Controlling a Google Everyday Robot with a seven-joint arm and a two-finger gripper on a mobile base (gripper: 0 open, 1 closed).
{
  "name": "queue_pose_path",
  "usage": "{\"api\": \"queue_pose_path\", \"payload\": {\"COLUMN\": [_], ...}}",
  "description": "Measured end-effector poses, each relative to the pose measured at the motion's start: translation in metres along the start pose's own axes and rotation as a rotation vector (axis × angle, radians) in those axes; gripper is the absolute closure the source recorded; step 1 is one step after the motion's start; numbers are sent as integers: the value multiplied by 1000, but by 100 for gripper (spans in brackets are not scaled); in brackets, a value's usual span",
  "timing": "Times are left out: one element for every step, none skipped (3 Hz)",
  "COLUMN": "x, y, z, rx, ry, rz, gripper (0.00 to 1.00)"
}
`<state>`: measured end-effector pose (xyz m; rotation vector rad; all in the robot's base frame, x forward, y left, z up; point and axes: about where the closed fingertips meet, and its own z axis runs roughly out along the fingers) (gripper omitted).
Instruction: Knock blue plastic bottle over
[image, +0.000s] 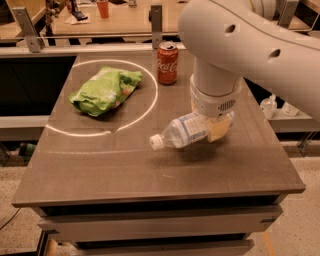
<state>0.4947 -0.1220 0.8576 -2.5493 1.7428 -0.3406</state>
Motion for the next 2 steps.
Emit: {"api": "queue_pose_path", "payload": {"x": [-2, -10], "y": [2, 3], "z": [12, 11], "rx": [-40, -42], "ry": [-91, -122], "rz": [65, 66], "gripper": [100, 82]}}
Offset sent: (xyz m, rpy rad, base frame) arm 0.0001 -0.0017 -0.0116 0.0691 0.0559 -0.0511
